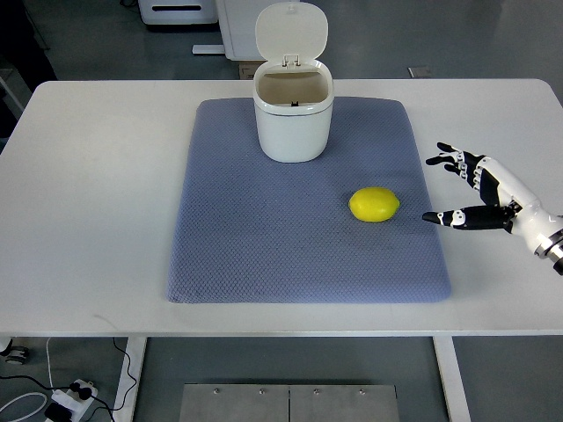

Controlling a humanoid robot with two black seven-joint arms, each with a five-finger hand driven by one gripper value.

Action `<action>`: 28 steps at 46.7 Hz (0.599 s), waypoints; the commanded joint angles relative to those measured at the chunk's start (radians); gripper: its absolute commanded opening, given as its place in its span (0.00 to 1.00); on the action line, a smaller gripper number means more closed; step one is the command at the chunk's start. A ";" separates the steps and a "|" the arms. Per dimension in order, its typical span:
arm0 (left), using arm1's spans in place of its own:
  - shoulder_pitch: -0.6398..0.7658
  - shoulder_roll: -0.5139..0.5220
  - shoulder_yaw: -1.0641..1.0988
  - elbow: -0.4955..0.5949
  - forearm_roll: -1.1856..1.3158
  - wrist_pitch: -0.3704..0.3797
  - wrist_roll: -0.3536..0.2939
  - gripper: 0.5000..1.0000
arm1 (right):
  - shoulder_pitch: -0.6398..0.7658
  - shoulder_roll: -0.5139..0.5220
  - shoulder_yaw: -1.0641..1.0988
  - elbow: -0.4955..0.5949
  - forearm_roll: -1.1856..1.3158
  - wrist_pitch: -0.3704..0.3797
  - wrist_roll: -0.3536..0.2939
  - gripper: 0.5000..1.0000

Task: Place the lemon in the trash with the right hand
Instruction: 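Move the open right hand toward the yellow lemon on the mat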

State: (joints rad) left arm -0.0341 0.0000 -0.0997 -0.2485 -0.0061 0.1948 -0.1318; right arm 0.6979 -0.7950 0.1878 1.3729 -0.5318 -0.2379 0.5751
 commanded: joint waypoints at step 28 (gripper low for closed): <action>-0.001 0.000 0.000 0.000 0.000 0.000 0.000 1.00 | 0.235 0.177 -0.264 -0.058 0.009 -0.120 -0.057 0.97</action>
State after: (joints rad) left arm -0.0344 0.0000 -0.0997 -0.2485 -0.0062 0.1949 -0.1318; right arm 0.9183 -0.6329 -0.0613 1.3265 -0.5231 -0.3556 0.5213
